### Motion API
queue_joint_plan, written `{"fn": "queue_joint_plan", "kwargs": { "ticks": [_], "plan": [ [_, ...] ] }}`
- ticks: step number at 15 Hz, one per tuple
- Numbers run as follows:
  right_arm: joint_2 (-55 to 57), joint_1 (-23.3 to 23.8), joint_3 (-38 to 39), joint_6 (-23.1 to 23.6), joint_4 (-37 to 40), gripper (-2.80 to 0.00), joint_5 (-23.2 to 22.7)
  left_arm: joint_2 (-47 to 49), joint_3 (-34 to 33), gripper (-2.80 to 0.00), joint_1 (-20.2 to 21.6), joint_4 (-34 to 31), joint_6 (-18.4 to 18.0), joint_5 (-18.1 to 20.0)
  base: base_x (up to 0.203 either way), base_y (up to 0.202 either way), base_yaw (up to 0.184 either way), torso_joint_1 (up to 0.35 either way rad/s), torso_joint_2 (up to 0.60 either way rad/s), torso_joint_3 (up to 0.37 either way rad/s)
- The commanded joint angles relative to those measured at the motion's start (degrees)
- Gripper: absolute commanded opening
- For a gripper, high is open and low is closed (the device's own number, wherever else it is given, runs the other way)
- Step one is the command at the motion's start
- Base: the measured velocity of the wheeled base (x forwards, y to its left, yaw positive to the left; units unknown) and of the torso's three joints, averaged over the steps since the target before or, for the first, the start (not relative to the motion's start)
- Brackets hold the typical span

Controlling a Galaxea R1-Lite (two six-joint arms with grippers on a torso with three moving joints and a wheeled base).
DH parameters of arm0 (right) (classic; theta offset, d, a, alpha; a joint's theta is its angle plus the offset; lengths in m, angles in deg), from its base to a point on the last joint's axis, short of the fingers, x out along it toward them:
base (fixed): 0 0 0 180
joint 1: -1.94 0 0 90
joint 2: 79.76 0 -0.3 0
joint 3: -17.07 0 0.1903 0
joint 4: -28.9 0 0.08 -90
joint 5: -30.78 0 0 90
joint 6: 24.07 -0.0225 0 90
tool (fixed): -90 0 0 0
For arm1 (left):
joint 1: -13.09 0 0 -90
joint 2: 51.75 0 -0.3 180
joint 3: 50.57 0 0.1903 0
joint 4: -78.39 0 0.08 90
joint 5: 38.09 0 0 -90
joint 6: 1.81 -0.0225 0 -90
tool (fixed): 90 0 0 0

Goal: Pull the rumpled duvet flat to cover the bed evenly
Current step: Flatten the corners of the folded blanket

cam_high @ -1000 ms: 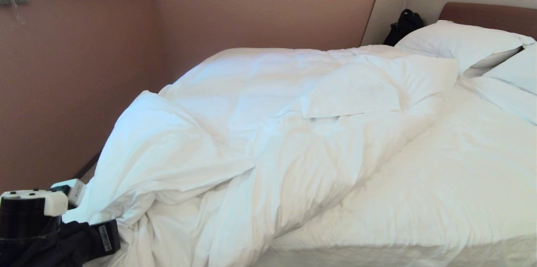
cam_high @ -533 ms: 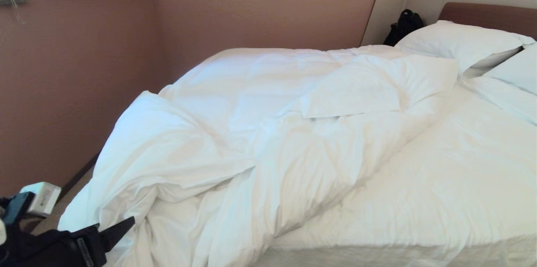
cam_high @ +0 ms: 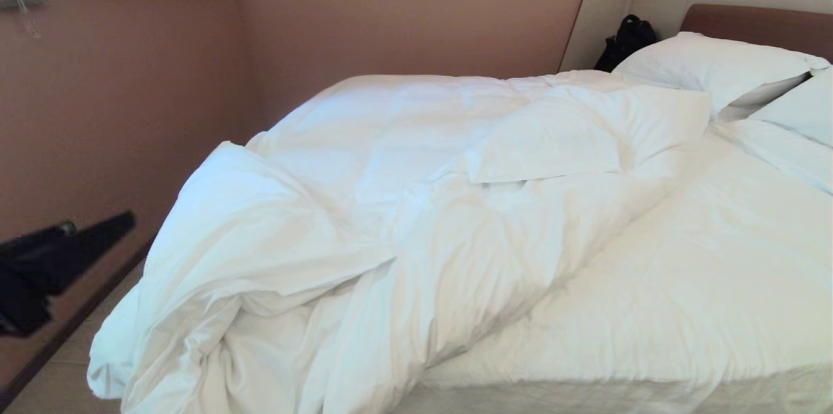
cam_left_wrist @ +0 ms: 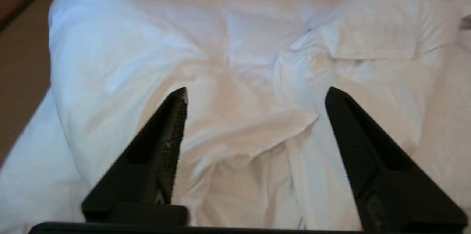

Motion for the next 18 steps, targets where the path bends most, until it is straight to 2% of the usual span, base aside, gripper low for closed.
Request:
{"fn": "queue_joint_plan", "kwargs": {
  "ticks": [1,3,7,10,14,15,16,18],
  "plan": [
    [0.1,0.0,0.0,0.0,0.0,-2.80,0.0,-0.7,12.9,-2.80,-0.4,-8.7,-0.2,4.0,0.000,0.000,0.000,0.000,0.00,0.000],
    [0.0,0.0,0.0,0.0,0.0,-2.80,0.0,4.6,18.3,-2.80,-0.5,-12.0,-0.5,8.8,0.000,0.000,0.000,0.000,0.00,0.000],
    [0.0,0.0,0.0,0.0,0.0,-2.80,0.0,15.2,20.7,-2.80,-0.8,-12.8,-4.0,10.7,0.000,0.000,0.000,0.000,0.00,0.000],
    [0.1,0.0,0.0,0.0,0.0,-2.80,0.0,20.3,20.2,-2.80,-2.7,-10.9,-6.1,10.3,0.000,0.000,0.000,0.000,0.00,0.000],
    [0.1,0.0,0.0,0.0,0.0,-2.80,0.0,22.6,21.2,-2.80,-2.7,-10.8,-5.7,9.1,0.000,0.000,0.000,0.000,0.00,0.000],
    [0.0,0.0,0.0,0.0,0.0,-2.80,0.0,22.8,21.3,-2.80,-2.7,-10.8,-5.8,8.4,0.000,0.000,0.000,0.000,0.00,0.000],
    [0.0,0.0,0.0,0.0,0.0,-2.80,0.0,23.4,21.5,-2.80,-2.9,-10.9,-6.0,5.2,0.000,0.000,0.000,0.000,0.00,0.000],
    [0.1,0.0,0.0,0.0,0.0,-2.80,0.0,23.8,21.3,-2.80,-3.1,-11.0,-7.3,4.5,0.000,0.000,0.000,0.000,0.00,0.000]
  ]
}}
